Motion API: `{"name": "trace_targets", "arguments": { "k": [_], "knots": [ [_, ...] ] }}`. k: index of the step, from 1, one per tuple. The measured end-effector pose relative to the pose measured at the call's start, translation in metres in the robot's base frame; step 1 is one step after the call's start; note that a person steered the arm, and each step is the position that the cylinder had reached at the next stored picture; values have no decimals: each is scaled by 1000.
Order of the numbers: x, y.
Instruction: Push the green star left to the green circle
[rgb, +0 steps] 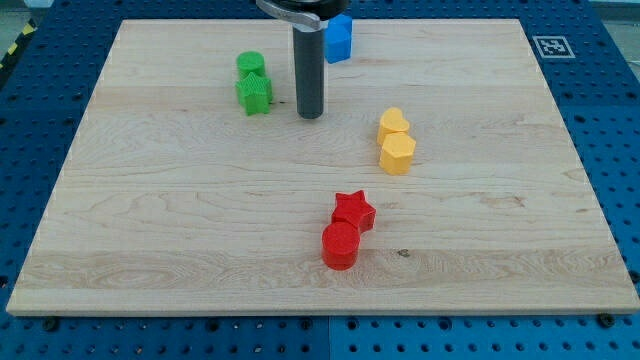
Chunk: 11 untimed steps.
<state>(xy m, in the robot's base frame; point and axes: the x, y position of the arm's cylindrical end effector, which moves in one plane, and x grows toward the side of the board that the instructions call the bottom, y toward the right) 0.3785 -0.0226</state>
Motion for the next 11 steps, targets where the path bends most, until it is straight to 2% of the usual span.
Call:
{"name": "trace_targets", "arguments": {
  "k": [4,8,11],
  "knots": [
    [-1,-66],
    [-16,-71],
    [-17,-111]
  ]
}}
